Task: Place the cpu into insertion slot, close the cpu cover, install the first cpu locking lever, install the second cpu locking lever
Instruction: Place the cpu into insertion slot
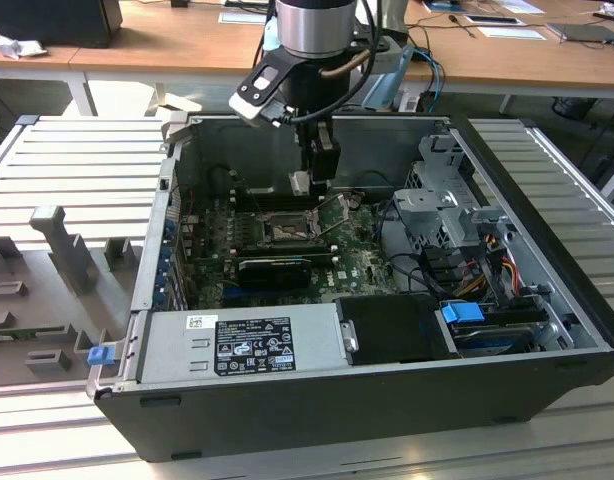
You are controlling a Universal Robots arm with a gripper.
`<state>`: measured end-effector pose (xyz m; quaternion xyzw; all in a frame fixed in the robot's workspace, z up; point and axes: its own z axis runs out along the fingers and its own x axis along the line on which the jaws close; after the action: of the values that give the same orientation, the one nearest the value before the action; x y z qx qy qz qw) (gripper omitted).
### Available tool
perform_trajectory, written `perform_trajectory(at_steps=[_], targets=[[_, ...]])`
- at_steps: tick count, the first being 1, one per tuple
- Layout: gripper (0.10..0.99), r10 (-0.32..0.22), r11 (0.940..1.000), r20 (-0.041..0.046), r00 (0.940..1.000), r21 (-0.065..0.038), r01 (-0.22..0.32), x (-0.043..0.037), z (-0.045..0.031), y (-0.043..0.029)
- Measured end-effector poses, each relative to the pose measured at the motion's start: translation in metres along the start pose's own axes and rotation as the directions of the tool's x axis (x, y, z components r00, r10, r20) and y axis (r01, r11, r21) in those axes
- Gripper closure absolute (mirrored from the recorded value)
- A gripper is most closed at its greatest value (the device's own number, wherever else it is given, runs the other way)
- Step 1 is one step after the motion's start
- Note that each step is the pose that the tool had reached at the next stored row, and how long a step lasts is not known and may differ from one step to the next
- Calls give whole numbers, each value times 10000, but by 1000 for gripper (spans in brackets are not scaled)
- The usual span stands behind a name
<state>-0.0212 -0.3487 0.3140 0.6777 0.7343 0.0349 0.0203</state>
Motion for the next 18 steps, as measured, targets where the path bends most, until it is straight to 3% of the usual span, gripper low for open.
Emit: perform_trajectory(at_steps=[11, 14, 18], targets=[[557, 160, 9999, 14, 9999, 7, -160, -2, 98, -8], [557, 731, 9973, 57, 9973, 0, -731, -2, 135, -11], [557, 928, 9957, 64, 9957, -1, -928, -3, 164, -13]])
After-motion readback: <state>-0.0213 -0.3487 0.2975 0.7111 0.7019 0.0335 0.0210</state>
